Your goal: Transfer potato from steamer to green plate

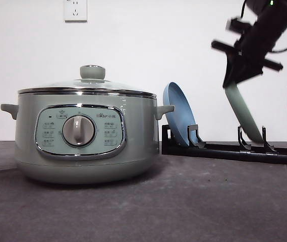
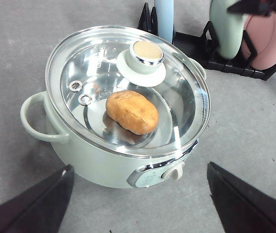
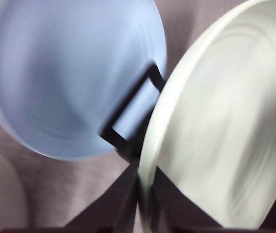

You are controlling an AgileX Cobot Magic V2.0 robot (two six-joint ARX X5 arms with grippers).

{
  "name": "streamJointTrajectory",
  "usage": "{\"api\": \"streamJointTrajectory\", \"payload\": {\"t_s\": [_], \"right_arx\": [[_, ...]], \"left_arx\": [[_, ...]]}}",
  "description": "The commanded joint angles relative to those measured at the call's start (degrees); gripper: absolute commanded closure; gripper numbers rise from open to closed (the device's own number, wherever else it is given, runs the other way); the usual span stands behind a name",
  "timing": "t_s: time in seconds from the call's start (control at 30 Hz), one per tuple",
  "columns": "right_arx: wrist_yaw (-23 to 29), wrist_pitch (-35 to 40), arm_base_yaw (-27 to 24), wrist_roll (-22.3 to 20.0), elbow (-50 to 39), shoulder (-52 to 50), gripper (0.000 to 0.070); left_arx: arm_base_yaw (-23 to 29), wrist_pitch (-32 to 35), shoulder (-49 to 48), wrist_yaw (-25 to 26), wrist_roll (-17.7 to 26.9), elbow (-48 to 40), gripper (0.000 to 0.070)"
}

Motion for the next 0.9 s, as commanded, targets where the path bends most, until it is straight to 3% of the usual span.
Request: {"api": "streamJointTrajectory", "payload": {"t_s": [0.0, 0.23, 0.4, 0.67, 0.87], "right_arx": [[-0.14, 1.38, 0.41, -0.28, 1.42, -1.98, 0.0695], [-1.74, -0.61, 1.51, -0.71, 1.43, -9.00, 0.0695], [-0.67, -8.22, 4.27, -5.34, 1.44, -14.65, 0.0695], [10.15, -26.14, 13.51, -14.27, 1.27, -22.18, 0.0696], [19.72, -35.99, 23.25, -15.63, -2.39, -24.43, 0.0696]], "left_arx": [[-0.13, 0.65, 0.48, 0.28, 0.28, 1.40, 0.0144], [-0.13, 0.66, 0.48, 0.28, 0.28, 1.40, 0.0144], [-0.13, 0.66, 0.48, 0.28, 0.28, 1.40, 0.0143], [-0.13, 0.68, 0.48, 0.28, 0.31, 1.40, 0.0143], [-0.13, 0.70, 0.48, 0.28, 0.31, 1.40, 0.0143]]}}
